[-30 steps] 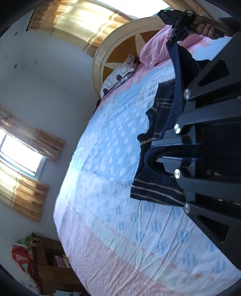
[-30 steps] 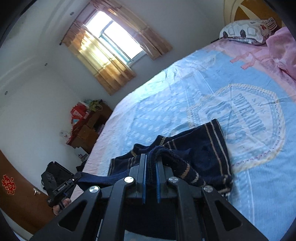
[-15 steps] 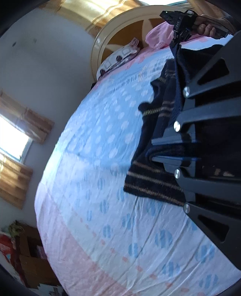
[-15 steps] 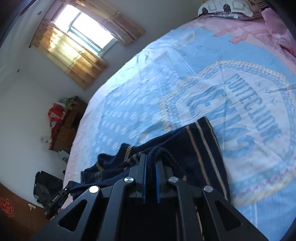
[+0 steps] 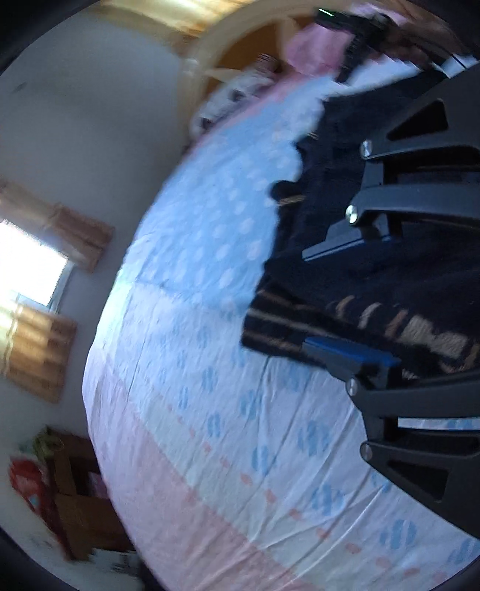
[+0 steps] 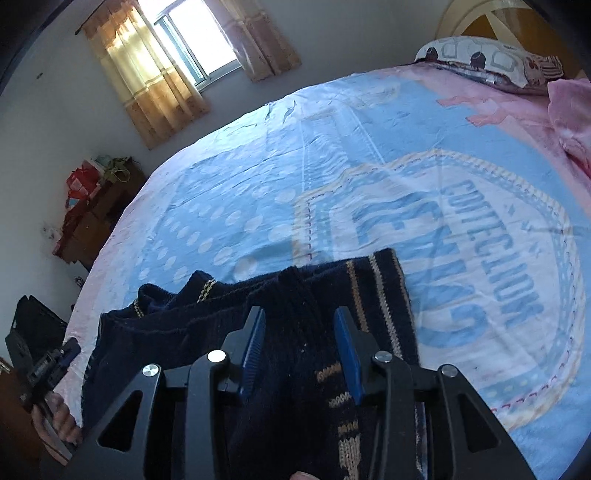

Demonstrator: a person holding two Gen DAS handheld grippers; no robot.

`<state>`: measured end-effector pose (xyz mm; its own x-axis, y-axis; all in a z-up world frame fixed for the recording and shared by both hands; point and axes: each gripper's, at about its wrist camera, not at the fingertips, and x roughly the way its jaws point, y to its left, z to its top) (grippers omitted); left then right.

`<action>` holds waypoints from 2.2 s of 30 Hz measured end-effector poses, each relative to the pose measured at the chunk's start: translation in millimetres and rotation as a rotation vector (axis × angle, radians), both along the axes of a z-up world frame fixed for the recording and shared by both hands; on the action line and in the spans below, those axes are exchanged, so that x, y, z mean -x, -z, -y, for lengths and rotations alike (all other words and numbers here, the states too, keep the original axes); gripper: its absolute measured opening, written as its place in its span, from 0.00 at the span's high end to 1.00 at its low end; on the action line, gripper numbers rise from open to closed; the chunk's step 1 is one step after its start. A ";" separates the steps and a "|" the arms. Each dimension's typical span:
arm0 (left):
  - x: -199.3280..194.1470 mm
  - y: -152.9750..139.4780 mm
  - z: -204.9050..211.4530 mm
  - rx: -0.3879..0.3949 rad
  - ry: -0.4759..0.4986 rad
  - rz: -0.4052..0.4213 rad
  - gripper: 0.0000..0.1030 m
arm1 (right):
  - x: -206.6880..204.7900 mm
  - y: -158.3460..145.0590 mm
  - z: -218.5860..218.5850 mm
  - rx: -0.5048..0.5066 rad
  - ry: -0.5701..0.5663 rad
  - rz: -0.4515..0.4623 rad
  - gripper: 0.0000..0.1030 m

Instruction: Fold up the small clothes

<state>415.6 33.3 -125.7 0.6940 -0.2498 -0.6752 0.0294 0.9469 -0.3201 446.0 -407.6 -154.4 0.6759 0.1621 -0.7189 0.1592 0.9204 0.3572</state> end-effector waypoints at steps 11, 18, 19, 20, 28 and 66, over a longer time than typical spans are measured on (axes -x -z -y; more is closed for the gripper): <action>-41.8 30.5 20.8 -0.239 0.005 -0.070 0.52 | -32.0 7.7 -63.8 0.173 -0.269 -0.052 0.61; -42.4 30.5 9.0 -0.182 -0.065 -0.049 0.42 | -56.5 35.5 -108.2 0.370 -0.295 -0.123 0.73; -44.2 31.5 10.5 -0.187 -0.065 -0.058 0.42 | -62.1 34.1 -106.0 0.369 -0.266 -0.115 0.74; -45.3 32.8 10.3 -0.180 -0.066 -0.066 0.42 | -67.3 32.7 -103.4 0.388 -0.231 -0.112 0.83; -13.4 18.7 -0.3 -0.085 -0.043 -0.038 0.42 | -48.7 6.8 -113.9 0.326 -0.240 -0.009 0.79; 39.7 46.8 11.7 -0.280 -0.019 -0.009 0.21 | 80.1 35.5 -63.5 0.379 -0.132 -0.149 0.50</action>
<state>375.9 21.6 -172.5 0.6903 -0.0394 -0.7224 0.0091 0.9989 -0.0459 365.9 -344.1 -189.8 0.5517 -0.0547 -0.8322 0.0559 0.9980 -0.0285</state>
